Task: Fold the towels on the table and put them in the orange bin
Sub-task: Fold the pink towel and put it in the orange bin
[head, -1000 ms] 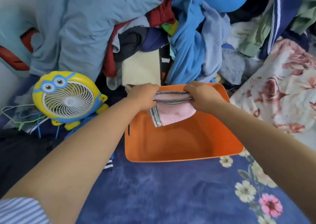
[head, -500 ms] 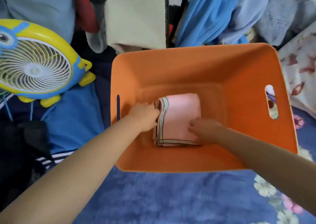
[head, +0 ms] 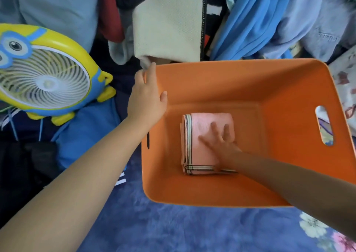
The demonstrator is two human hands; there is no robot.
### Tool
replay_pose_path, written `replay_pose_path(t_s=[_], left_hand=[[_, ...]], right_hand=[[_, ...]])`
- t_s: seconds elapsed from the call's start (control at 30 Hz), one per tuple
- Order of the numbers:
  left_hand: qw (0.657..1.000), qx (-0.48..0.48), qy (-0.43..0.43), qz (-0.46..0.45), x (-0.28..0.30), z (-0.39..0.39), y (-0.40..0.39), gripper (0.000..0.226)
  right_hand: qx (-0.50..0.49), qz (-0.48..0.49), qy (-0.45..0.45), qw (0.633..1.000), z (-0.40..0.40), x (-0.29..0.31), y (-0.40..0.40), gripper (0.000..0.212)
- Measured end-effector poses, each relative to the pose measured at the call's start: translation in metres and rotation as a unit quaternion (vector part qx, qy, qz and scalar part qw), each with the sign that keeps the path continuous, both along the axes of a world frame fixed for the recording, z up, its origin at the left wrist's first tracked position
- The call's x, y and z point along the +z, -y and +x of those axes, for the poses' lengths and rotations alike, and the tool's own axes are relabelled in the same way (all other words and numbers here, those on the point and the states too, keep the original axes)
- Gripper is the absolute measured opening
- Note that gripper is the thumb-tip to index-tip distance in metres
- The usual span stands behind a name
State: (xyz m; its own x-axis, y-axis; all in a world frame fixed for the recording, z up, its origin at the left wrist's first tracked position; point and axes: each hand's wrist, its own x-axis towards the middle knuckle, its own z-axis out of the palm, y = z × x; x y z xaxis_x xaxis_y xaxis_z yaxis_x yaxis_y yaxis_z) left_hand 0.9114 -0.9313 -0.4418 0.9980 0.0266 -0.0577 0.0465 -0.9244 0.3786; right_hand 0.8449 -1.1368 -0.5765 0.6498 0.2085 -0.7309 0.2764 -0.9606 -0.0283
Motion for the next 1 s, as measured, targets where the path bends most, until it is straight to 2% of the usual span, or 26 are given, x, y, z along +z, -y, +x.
replay_pose_path(t_s=[0.17,0.3,0.5,0.7,0.87,1.0], left_hand=[[1.0,-0.015,-0.023,-0.012,-0.004,0.003,-0.009,0.075],[0.999,-0.006,-0.037,-0.021,-0.006,0.005,-0.013,0.08],[0.999,-0.013,-0.037,-0.002,-0.01,0.008,-0.016,0.082],[0.999,-0.015,-0.043,0.017,-0.009,0.009,-0.013,0.084],[0.998,-0.022,-0.035,0.044,-0.006,0.002,-0.008,0.08],[0.992,-0.008,-0.042,0.121,0.013,-0.01,0.009,0.072]], right_hand=[[-0.004,0.02,0.031,0.999,0.021,-0.006,-0.029,0.102],[-0.024,0.008,0.041,0.999,0.048,-0.002,-0.063,0.108],[-0.039,-0.025,0.005,0.999,0.052,-0.003,-0.082,0.118],[-0.026,0.005,-0.014,1.0,0.059,0.006,-0.075,0.117],[-0.047,0.045,-0.009,0.998,0.058,0.029,-0.063,0.096],[-0.081,0.09,0.025,0.992,0.046,0.072,-0.051,0.069]])
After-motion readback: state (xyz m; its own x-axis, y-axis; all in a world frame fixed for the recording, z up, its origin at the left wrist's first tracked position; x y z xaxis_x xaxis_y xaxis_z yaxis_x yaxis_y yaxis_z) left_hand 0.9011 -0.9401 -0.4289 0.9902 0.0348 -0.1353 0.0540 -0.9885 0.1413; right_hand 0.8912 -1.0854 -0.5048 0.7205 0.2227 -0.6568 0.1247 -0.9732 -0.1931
